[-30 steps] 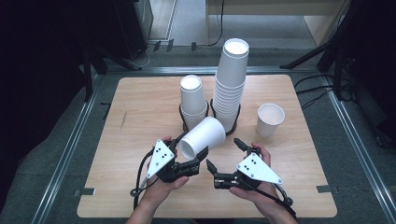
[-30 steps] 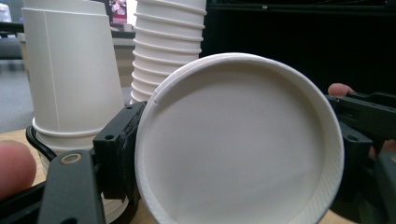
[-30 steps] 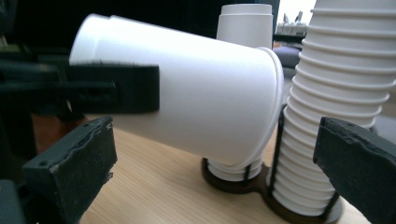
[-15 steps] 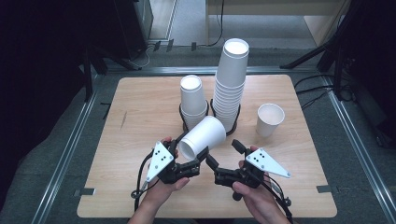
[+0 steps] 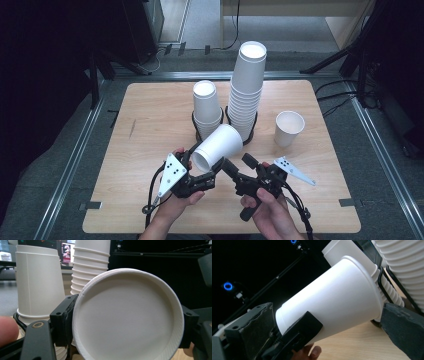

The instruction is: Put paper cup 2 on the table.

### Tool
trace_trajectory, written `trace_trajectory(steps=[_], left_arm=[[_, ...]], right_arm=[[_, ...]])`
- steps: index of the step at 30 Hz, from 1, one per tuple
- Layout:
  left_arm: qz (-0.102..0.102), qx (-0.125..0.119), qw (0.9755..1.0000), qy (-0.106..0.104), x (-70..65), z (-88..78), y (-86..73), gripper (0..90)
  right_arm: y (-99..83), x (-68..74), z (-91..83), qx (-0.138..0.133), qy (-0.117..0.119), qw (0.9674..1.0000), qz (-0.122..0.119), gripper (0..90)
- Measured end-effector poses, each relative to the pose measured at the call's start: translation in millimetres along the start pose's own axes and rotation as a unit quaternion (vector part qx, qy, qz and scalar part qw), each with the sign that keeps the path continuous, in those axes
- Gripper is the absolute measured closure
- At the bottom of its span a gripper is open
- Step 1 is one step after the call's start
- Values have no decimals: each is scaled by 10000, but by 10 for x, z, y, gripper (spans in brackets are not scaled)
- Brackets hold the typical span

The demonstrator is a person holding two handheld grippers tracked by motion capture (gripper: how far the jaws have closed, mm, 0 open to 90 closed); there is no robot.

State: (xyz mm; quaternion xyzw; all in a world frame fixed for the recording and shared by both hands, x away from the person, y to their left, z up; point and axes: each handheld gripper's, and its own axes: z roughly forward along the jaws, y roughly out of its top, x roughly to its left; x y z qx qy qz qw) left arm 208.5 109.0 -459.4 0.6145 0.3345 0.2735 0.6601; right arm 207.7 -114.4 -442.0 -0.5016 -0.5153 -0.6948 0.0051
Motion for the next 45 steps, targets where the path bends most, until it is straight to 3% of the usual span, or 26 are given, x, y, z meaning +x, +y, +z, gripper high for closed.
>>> trace_trajectory(steps=[3, 8, 13, 16, 23, 33, 34, 35, 37, 38, 40, 45], left_arm=[[3, -14, 10000, 1, -12, 4, -8, 229], [37, 6, 10000, 40, -27, 15, -22, 229], [54, -20, 10000, 52, -44, 19, -28, 229], [64, -13, 10000, 52, -60, 23, -37, 229], [104, -27, 9999, 16, -114, 39, -60, 229], [188, -13, 9998, -34, -189, 60, -98, 229], [199, -20, 9998, -45, -201, 64, -103, 228], [213, -13, 9998, -48, -203, 64, -104, 229], [233, -32, 9997, -35, -219, 68, -111, 229], [246, -24, 9997, -45, -222, 68, -111, 229], [253, -21, 9997, -53, -229, 69, -113, 229], [305, -40, 9995, -70, -259, 71, -121, 229]], right_arm=[[6, -30, 2, -3, -78, 9994, 343, 0], [13, -66, 18, 30, -192, 9979, 616, 0], [12, -105, 34, 84, -138, 9946, 1029, 0], [15, -137, 33, 124, -146, 9904, 1372, 0], [25, -217, 30, 104, -94, 9815, 1908, 0], [13, -260, 37, 164, 61, 9702, 2418, 0], [7, -266, 38, 147, 85, 9686, 2482, 0], [0, -273, 43, 94, 121, 9645, 2637, 0], [-2, -276, 47, 42, 166, 9596, 2810, 0], [-7, -276, 55, 34, 169, 9582, 2855, 1], [-24, -279, 64, 61, 123, 9602, 2790, 2], [-45, -288, 77, 52, 147, 9515, 3072, 4]])
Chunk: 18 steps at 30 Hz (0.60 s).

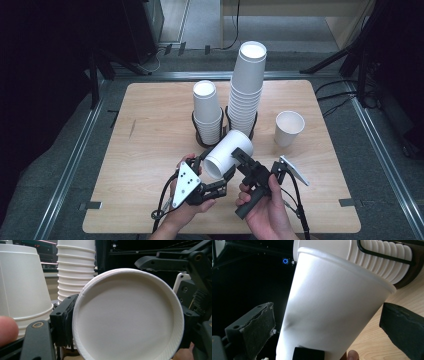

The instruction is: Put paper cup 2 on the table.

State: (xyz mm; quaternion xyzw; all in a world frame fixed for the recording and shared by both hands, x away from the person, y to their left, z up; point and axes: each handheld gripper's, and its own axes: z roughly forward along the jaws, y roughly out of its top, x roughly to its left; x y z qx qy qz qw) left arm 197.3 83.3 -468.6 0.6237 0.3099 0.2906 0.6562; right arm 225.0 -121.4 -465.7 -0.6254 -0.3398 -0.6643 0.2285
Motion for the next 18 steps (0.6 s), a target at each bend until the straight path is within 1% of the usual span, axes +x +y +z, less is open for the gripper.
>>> trace_trajectory(steps=[7, 10, 11, 14, 18], left_arm=[[73, -25, 10000, -47, -34, 2, -7, 229], [84, -26, 9999, -77, -46, 2, -9, 228], [83, -25, 9999, -86, -48, 2, -8, 228], [96, -23, 9999, -105, -58, 4, -12, 229], [103, -38, 9998, -139, -67, 6, -15, 229]], right_arm=[[-5, -19, 12, 2, 12, 9997, 225, 9], [1, -32, 13, -9, -9, 9998, 211, 12], [6, -31, 11, -12, -13, 9996, 277, 16], [14, -44, 12, -10, -11, 9996, 285, 17], [18, -54, 17, 11, 29, 9994, 357, 20]])
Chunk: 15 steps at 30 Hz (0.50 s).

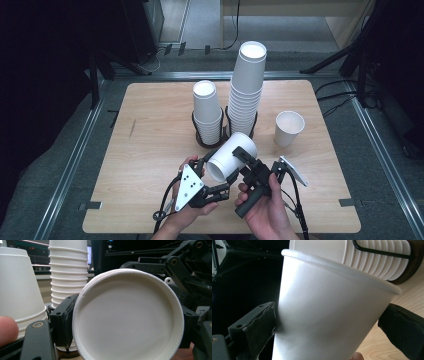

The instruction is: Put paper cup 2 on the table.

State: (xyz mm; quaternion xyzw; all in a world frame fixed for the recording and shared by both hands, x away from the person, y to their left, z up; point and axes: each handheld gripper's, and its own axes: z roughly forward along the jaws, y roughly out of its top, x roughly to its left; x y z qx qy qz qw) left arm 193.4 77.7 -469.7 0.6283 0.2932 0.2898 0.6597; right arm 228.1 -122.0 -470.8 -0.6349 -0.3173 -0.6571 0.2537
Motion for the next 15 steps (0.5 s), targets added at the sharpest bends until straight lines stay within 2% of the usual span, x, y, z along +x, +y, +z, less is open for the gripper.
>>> trace_trajectory(steps=[15], left_arm=[[-2, 34, 9999, -136, -37, 3, -11, 232]], right_arm=[[47, -37, 6, 21, 38, 9999, 162, 19]])
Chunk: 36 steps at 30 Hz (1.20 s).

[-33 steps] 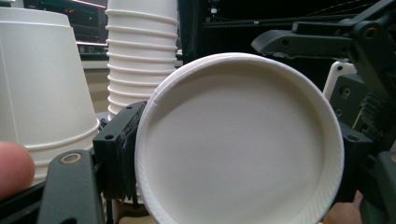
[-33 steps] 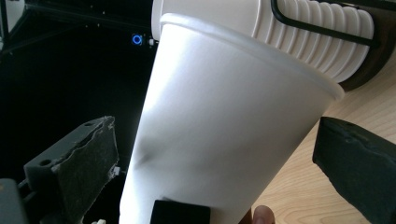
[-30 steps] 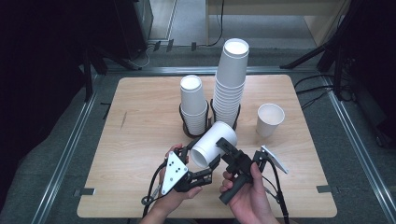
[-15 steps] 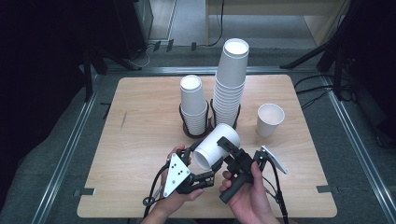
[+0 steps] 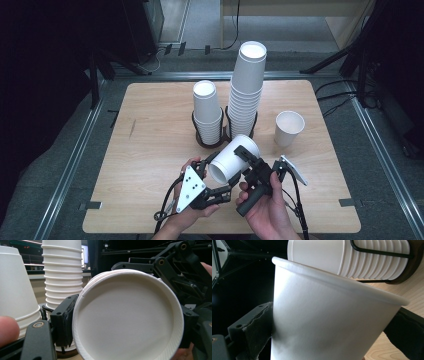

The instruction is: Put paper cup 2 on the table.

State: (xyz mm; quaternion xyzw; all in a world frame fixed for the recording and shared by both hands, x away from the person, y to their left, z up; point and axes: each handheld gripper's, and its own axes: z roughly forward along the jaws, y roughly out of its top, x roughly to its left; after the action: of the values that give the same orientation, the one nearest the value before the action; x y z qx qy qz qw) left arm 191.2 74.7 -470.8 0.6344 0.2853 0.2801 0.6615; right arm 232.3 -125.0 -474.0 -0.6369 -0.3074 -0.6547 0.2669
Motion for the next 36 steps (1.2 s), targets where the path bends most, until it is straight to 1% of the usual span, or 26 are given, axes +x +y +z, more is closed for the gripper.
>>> trace_trajectory(steps=[6, 12, 15, 19, 25, 26, 28, 29, 32, 36], left_arm=[[4, 9, 10000, -55, -8, -2, -3, 234], [21, 48, 10000, -81, -15, 3, -9, 236], [10, 67, 9999, -86, -17, 3, -13, 236], [-18, 69, 9999, -104, -16, 2, -12, 236], [-50, 60, 9999, -117, -15, 3, -16, 236], [-49, 58, 9999, -117, -15, 2, -15, 235], [-52, 54, 9999, -116, -11, 0, -13, 234], [-59, 50, 9999, -136, -4, 0, -14, 233], [-117, 65, 9997, -188, 14, 5, -17, 221], [-127, 165, 9997, -152, 15, 20, -18, 205]], right_arm=[[17, -10, 0, -1, 27, 10000, 61, 19], [39, -27, -3, -19, 20, 10000, 53, 20], [43, -37, -2, -29, 34, 9999, 132, 27], [29, -43, -10, -22, 114, 9997, 222, 64], [0, -29, -20, -105, 163, 9997, 122, 94], [-10, -28, -20, -147, 165, 9997, 45, 97], [-20, -22, -22, -170, 184, 9997, 11, 102], [-24, -17, -23, -171, 184, 9997, 32, 106], [-35, -10, -24, -217, 158, 9996, -44, 121], [-24, -26, -22, -194, 130, 9997, 38, 135]])
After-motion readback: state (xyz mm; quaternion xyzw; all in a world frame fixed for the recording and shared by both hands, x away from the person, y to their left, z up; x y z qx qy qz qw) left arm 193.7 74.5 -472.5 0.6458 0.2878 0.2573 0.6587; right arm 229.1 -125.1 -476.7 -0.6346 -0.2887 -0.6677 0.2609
